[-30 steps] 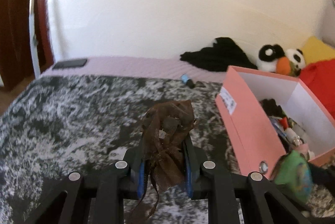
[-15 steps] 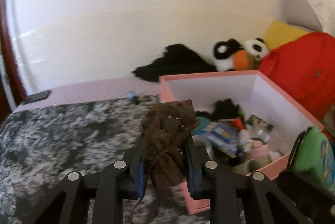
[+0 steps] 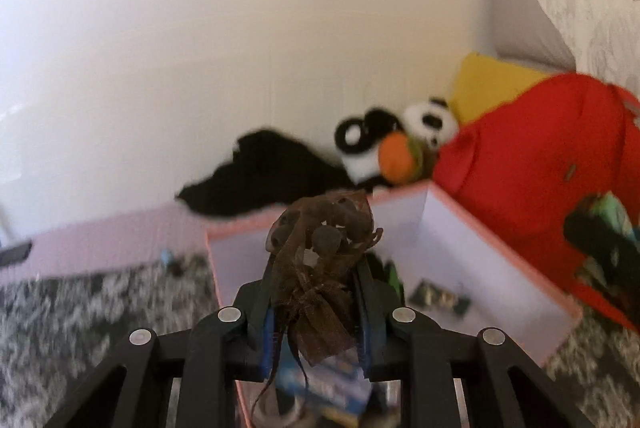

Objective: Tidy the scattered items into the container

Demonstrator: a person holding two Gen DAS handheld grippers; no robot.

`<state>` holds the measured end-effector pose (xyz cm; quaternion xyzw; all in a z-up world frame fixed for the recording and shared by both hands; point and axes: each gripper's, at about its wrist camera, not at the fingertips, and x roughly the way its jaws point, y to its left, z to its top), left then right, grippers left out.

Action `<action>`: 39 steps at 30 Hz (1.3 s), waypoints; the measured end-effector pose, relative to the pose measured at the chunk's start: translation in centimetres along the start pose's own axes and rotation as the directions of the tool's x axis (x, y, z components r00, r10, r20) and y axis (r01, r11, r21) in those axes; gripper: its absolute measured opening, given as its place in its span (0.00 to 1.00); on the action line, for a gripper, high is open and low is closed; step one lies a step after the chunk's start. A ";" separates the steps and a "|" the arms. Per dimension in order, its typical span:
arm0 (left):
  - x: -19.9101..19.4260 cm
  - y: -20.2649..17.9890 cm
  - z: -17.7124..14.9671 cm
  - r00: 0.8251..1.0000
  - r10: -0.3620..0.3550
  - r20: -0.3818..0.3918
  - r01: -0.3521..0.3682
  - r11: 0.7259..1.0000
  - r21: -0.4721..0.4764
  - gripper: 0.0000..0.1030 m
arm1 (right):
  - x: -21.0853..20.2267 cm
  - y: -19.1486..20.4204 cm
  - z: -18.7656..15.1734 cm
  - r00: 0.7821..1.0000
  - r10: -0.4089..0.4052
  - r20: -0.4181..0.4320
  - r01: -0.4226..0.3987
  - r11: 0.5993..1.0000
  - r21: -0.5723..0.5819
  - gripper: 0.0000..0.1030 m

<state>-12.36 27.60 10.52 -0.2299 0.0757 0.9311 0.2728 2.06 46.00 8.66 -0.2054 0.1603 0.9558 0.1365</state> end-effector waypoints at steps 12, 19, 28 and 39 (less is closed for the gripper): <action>7.4 1.9 -2.5 0.986 -0.099 -0.135 0.091 0.994 -0.067 0.79 | 10.1 -1.2 1.1 0.993 -0.043 -0.110 0.045 0.999 0.018 0.68; 4.6 4.1 -1.2 0.995 -0.079 -0.068 0.070 0.990 -0.123 0.88 | 8.3 -1.1 1.5 0.997 -0.073 0.001 0.072 0.996 0.043 0.96; -3.4 11.8 -0.5 0.997 0.077 0.013 -0.071 0.967 -0.243 0.93 | 4.4 0.0 2.2 0.996 -0.030 0.079 0.021 0.993 0.114 0.96; -10.2 21.1 -8.2 0.942 0.319 -0.106 -0.336 0.888 -0.312 0.94 | 1.5 7.1 0.8 0.990 0.107 0.090 -0.116 0.988 0.102 0.97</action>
